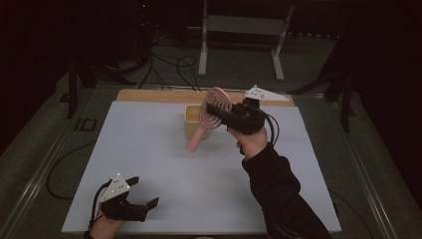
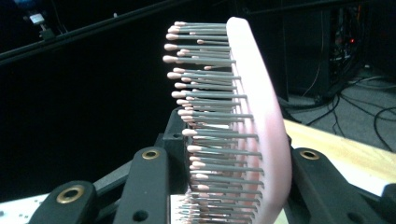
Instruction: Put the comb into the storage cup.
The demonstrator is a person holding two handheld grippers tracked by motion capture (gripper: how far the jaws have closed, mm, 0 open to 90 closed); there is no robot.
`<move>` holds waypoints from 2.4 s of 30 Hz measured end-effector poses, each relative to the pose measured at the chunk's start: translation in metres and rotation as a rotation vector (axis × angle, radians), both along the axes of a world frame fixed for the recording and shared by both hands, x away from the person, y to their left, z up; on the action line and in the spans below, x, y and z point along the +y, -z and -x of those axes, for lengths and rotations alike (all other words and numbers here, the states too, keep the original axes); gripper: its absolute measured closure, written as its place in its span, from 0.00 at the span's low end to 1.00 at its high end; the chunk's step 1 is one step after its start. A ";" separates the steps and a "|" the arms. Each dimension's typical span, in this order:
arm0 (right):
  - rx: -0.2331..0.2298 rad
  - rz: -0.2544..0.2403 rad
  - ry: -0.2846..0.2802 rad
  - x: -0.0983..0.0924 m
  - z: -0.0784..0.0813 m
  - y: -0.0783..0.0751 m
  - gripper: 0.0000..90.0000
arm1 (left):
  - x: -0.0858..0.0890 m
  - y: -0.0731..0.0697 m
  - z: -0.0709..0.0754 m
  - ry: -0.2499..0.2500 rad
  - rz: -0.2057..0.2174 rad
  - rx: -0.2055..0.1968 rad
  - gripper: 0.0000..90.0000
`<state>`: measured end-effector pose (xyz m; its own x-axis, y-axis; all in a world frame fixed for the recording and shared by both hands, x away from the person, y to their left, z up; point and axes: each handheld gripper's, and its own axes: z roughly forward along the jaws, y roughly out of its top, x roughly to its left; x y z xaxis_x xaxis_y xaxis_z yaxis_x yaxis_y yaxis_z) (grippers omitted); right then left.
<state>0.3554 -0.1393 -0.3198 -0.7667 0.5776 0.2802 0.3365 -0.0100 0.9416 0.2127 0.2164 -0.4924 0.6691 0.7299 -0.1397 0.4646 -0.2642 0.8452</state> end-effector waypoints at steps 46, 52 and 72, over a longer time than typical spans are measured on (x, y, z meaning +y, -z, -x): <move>-0.089 0.047 0.181 0.019 -0.075 -0.014 0.71 | 0.003 -0.003 0.002 0.002 0.028 -0.016 0.00; -0.083 0.077 0.198 0.026 -0.086 -0.003 0.71 | 0.004 -0.004 0.003 0.003 0.031 -0.023 0.00; -0.028 0.076 0.208 0.031 -0.106 0.029 0.71 | 0.004 -0.004 0.004 0.010 0.027 -0.031 0.00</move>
